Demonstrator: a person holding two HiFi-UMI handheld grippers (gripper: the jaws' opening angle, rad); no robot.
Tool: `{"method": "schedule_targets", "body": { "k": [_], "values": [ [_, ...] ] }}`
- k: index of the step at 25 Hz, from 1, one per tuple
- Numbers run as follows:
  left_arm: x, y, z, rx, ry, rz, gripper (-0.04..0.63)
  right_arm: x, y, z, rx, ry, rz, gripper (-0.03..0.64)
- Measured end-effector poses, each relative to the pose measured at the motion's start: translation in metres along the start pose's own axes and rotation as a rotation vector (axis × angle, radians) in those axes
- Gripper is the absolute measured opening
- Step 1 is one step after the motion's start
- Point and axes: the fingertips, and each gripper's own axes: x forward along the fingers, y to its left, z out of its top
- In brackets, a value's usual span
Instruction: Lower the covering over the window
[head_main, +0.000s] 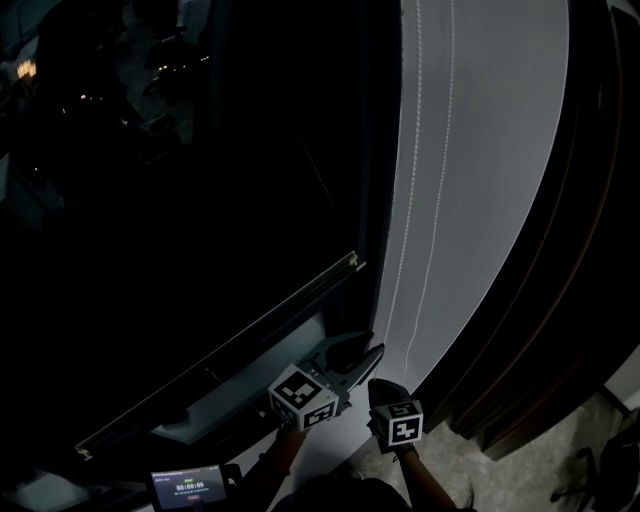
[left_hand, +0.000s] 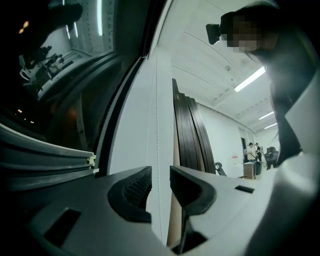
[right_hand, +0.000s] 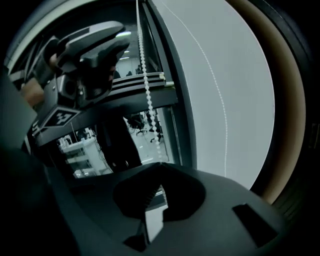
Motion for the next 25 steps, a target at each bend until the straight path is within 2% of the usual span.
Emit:
{"method": "schedule_targets", "body": {
  "k": [3,11,15,18,22,25],
  "values": [
    [0.013,-0.008,0.006,0.010,-0.013,-0.039,0.097,-0.005,0.004,-0.005,-0.004,0.012,0.010,0.012],
    [0.028,-0.011,0.018,0.028,-0.017,-0.054,0.094,-0.014,0.004,-0.008,0.013,0.000,0.026,0.012],
    [0.027,-0.010,0.017,0.040,-0.015,-0.049,0.021,-0.016,0.010,-0.008,0.052,-0.030,0.054,0.012],
    [0.024,-0.010,0.019,-0.005,-0.038,-0.053,0.014,-0.017,0.014,-0.009,0.065,-0.042,0.077,0.012],
    [0.020,-0.014,0.023,-0.108,-0.069,-0.085,0.008,-0.028,0.032,-0.013,0.017,-0.039,0.163,0.013],
    [0.017,-0.008,0.021,-0.069,-0.078,-0.032,0.006,-0.038,0.041,-0.022,0.006,-0.020,0.189,0.014]
  ]
}}
